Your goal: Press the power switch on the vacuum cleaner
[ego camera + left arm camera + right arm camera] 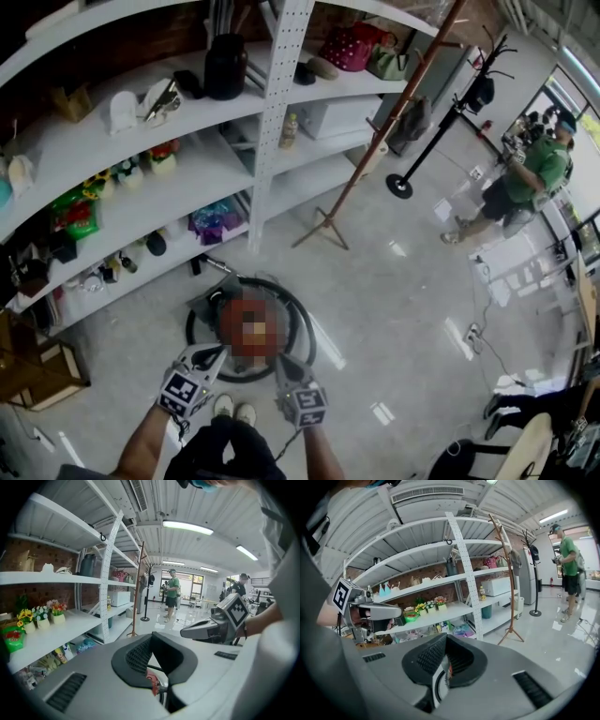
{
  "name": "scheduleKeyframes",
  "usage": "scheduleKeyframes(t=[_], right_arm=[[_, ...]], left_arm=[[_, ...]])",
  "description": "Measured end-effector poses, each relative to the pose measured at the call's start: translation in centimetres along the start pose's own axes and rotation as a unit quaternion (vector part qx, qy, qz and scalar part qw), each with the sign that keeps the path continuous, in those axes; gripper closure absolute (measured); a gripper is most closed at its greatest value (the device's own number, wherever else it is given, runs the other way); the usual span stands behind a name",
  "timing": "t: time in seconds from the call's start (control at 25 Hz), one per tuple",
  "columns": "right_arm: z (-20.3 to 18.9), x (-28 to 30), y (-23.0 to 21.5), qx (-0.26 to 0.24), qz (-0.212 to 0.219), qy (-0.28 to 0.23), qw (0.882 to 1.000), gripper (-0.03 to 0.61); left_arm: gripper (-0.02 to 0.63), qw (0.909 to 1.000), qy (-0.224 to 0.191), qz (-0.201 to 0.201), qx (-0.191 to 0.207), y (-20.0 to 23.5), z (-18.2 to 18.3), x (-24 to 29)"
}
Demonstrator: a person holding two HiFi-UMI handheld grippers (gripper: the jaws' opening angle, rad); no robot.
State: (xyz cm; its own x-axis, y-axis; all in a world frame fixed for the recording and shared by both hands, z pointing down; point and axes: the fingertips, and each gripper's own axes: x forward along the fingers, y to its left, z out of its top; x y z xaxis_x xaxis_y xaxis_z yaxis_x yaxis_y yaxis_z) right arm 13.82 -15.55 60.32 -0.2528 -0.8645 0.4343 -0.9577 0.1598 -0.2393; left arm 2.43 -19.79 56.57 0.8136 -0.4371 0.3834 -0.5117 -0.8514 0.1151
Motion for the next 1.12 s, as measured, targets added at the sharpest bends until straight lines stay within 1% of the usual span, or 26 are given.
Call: scheduleKeyframes(t=[0.12, 0.32, 0.44, 0.6, 0.72, 1.0, 1.12], right_arm=[[1.3, -1.3, 0.7, -0.003, -0.003, -0.008, 1.0, 0.566], [3.3, -3.0, 1.7, -0.006, -0.005, -0.017, 1.0, 0.568], [4.3, -4.1, 2.2, -0.009, -0.009, -0.022, 1.0, 0.566], [5.9, -5.5, 3.2, -0.01, -0.009, -0.036, 0.999, 0.567], [6.5, -6.1, 3.6, -0.012, -0.01, -0.046, 0.999, 0.566], [7.3, -7.9, 4.8, -0.006, -0.017, -0.063, 0.998, 0.566], [7.9, -8.7, 5.3, -0.006, -0.018, -0.07, 0.997, 0.566]], left_arm=[[0.606, 0.9999, -0.003, -0.002, 0.011, -0.4, 1.0, -0.9], [0.606, 0.9998, -0.011, -0.002, 0.018, -1.4, 3.0, -2.1], [0.606, 0.9998, -0.014, -0.006, 0.015, -2.1, 4.0, -2.9], [0.606, 0.9994, -0.022, -0.006, 0.026, -2.6, 5.3, -3.7], [0.606, 0.9992, -0.023, -0.006, 0.031, -2.8, 5.6, -4.4], [0.606, 0.9981, -0.041, 0.003, 0.047, -3.2, 6.7, -6.7], [0.606, 0.9979, -0.047, 0.009, 0.044, -3.2, 7.5, -7.7]])
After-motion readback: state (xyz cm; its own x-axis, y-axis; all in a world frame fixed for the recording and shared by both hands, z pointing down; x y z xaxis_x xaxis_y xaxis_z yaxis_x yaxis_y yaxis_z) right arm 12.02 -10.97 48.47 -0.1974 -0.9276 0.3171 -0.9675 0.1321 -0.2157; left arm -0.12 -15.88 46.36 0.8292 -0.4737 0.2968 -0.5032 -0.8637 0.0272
